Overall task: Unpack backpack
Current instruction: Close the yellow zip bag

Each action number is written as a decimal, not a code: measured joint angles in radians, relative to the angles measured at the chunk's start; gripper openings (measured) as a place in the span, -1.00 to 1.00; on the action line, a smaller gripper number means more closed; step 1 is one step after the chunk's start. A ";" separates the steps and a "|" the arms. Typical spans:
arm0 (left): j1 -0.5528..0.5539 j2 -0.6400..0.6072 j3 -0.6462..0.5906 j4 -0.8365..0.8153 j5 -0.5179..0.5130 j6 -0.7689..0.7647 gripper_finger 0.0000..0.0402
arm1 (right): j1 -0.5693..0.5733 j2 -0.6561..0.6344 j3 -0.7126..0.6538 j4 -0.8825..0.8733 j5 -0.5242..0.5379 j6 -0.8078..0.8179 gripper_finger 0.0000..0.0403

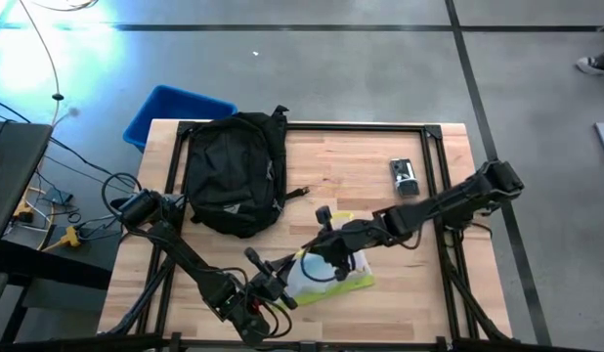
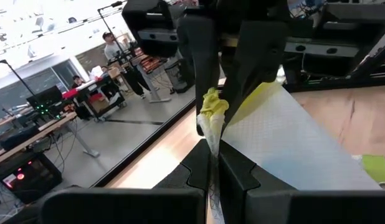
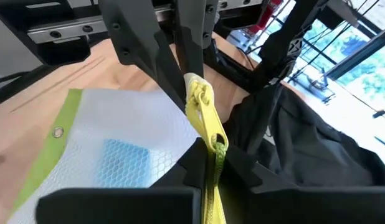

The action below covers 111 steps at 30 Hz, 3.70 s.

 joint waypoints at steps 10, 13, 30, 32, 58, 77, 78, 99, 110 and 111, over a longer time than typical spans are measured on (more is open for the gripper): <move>-0.003 0.000 0.002 0.003 0.001 0.000 -1.00 | 0.051 0.000 0.144 -0.263 0.066 -0.017 -0.99; -0.004 0.000 0.002 0.004 0.002 0.001 -1.00 | 0.066 -0.001 0.166 -0.295 0.070 -0.016 -0.99; 0.064 -0.002 0.002 0.174 0.242 0.226 -0.48 | 0.111 0.005 0.171 -0.309 0.098 0.009 -1.00; 0.076 -0.002 0.021 0.208 0.278 0.270 -0.31 | 0.128 0.005 0.171 -0.308 0.117 0.008 -1.00; 0.057 -0.005 0.086 0.176 0.336 0.332 -0.95 | 0.205 0.008 0.171 -0.361 0.229 0.011 -0.98; 0.055 -0.004 0.086 0.172 0.338 0.340 -1.00 | 0.228 0.005 0.171 -0.311 0.279 -0.100 -0.38; 0.055 -0.004 0.086 0.172 0.337 0.340 -1.00 | 0.226 0.005 0.171 -0.312 0.279 -0.101 -0.42; 0.007 -0.004 0.086 0.150 0.331 0.349 -1.00 | 0.302 0.005 0.171 -0.327 0.503 -0.271 -1.00; -0.028 -0.004 0.117 0.152 0.307 0.418 -1.00 | 0.347 0.005 0.174 -0.474 0.615 -0.189 -1.00; -0.030 -0.004 0.118 0.151 0.306 0.419 -1.00 | 0.352 0.005 0.174 -0.496 0.621 -0.163 -1.00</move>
